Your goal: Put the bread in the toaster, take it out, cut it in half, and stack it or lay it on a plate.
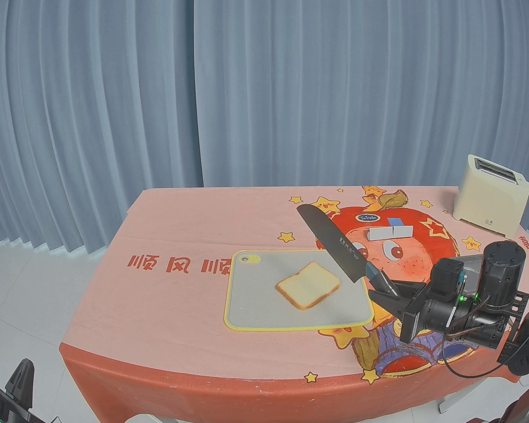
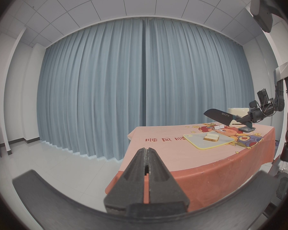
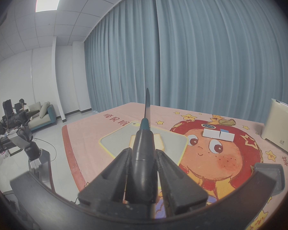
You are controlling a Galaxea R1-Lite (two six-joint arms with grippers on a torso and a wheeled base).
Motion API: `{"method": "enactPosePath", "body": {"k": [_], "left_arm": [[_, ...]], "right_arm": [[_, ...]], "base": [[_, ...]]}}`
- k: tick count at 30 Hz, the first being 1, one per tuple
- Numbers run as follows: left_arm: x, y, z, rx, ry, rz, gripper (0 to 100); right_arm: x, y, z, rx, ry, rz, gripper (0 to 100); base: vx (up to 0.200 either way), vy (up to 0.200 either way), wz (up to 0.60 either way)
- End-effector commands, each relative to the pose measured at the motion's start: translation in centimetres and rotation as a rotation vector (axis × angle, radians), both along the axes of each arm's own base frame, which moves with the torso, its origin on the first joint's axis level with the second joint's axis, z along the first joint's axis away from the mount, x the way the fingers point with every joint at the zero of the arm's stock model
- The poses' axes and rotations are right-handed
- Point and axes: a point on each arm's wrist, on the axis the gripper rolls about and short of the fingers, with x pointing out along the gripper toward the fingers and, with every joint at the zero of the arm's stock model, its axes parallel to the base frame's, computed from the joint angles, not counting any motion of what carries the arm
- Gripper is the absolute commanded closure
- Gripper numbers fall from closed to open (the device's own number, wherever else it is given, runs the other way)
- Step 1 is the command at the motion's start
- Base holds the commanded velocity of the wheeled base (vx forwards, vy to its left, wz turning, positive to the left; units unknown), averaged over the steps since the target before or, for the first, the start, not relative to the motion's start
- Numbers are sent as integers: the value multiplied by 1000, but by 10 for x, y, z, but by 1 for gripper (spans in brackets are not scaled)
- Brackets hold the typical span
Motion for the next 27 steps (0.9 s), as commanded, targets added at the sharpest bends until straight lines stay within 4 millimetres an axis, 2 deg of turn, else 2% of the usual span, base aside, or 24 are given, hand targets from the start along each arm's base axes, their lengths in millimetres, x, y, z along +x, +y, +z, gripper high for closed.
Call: {"method": "enactPosePath", "body": {"k": [1, 4, 6, 11, 13, 14, 17, 20, 27], "left_arm": [[1, 0, -5, 2, 18, 1, 100], [1, 0, -1, 2, -22, 0, 100], [0, 0, 11, 2, -137, -1, 100], [0, -1, 12, 23, -157, -31, 100], [-1, -1, 21, 18, -172, -60, 100], [3, -1, 37, 16, -151, -82, 100], [13, -1, 52, 13, -135, -105, 100], [25, -2, 61, 12, -120, -123, 100], [43, -5, 65, 12, -47, -201, 100]], "right_arm": [[0, 0, 0, -4, -1, -3, 100], [-1, 0, -1, -7, 0, -4, 100], [-1, -1, -1, -7, 2, -4, 100], [-2, -1, -2, -8, 7, 4, 100], [-3, -1, -3, -7, 11, 3, 100], [-2, -2, -4, -2, 23, -5, 100], [-2, -2, -5, -4, 25, -6, 100], [-3, -1, -5, -6, 26, 2, 100], [-4, 1, -6, -10, 29, 11, 100]], "base": [[0, 0, 0], [0, 0, 0], [0, 0, 0], [0, 0, 0], [0, 0, 0], [0, 0, 0], [0, 0, 0], [0, 0, 0], [0, 0, 0]]}}
